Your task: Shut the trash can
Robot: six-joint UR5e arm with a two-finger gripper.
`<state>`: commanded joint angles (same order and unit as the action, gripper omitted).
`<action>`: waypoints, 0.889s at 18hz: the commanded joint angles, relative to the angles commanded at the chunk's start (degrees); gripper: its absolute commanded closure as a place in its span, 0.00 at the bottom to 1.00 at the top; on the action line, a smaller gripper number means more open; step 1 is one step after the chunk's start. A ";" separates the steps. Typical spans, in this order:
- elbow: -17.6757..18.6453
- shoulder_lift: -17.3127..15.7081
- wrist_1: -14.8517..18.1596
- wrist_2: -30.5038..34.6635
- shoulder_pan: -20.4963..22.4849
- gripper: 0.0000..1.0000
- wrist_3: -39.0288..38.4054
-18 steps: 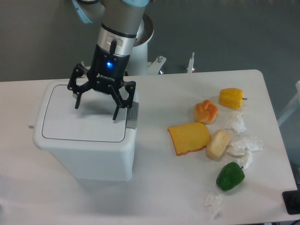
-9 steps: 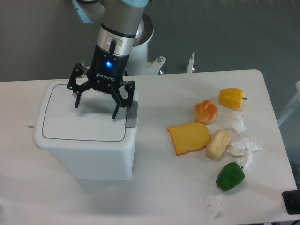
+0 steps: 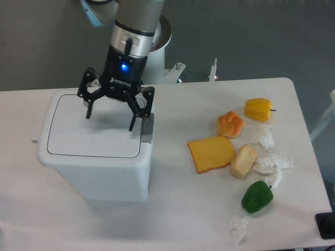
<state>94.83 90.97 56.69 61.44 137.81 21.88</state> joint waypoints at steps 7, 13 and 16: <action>-1.06 -0.88 0.00 0.52 5.09 0.00 -0.53; -2.11 -1.93 0.26 1.58 10.89 0.00 3.33; -2.11 -3.16 1.05 1.93 13.27 0.00 9.90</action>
<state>92.72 87.81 57.74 63.37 151.08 31.79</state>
